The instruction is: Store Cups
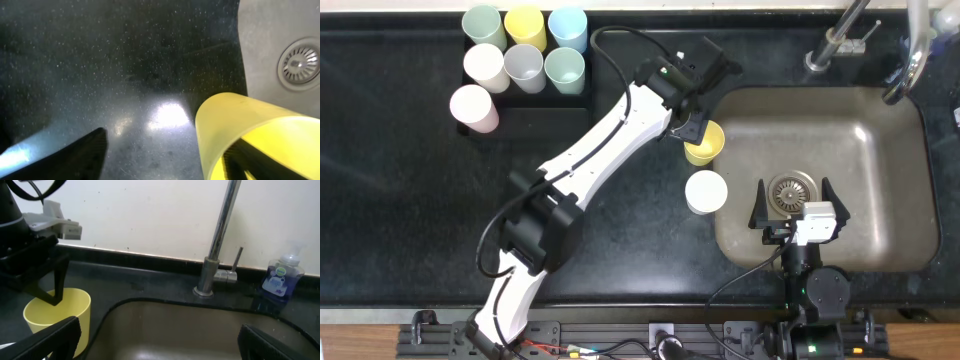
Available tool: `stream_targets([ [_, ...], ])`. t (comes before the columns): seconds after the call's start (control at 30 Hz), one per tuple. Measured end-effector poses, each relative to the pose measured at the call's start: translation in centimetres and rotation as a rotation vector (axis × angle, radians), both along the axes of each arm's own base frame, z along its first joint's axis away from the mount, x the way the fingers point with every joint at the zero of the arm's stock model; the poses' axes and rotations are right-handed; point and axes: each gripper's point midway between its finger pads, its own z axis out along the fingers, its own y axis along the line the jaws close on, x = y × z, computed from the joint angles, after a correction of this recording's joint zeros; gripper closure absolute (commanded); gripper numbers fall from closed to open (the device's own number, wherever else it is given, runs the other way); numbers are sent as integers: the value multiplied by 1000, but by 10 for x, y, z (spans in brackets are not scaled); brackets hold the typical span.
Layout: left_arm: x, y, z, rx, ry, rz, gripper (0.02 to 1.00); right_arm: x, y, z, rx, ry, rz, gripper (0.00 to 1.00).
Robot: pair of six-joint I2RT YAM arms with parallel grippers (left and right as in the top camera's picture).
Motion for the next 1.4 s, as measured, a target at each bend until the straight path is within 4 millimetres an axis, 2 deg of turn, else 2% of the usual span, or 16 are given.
stream_targets([
  [0.07, 0, 0, -2, 0, 5, 0, 684, 0, 0, 0, 0, 0, 0, 7],
  [0.1, 0, 0, -2, 0, 6, -1, 950, 0, 0, 0, 0, 0, 0, 3],
  [0.13, 0, 0, -2, -1, 8, -2, 982, 0, 0, 0, 0, 0, 0, 5],
  [0.37, 1, -9, 4, -38, 1, -18, 982, 0, 0, 0, 0, 0, 0, 3],
  [0.57, 1, -8, 7, -43, 1, -16, 980, 0, 0, 0, 0, 0, 0, 3],
  [0.67, -2, -1, 15, -35, 4, -6, 982, 0, 0, 0, 0, 0, 0, 5],
  [0.73, -5, 15, 27, -26, 15, 32, 982, 0, 0, 0, 0, 0, 0, 5],
  [0.8, -8, 40, 48, -24, 26, 107, 982, 0, 0, 0, 0, 0, 0, 5],
  [0.97, -8, 121, 120, -96, -32, 366, 980, 0, 0, 0, 0, 0, 0, 5],
  [1.07, -17, 163, 146, -152, -77, 523, 982, 0, 0, 0, 0, 0, 0, 3],
  [1.13, -25, 183, 148, -198, -93, 621, 982, 0, 0, 0, 0, 0, 0, 7],
  [1.2, -29, 198, 142, -250, -108, 711, 980, 0, 0, 0, 0, 0, 0, 5],
  [1.4, -17, 233, 100, -393, -108, 1021, 982, 0, 0, 0, 0, 0, 0, 7],
])
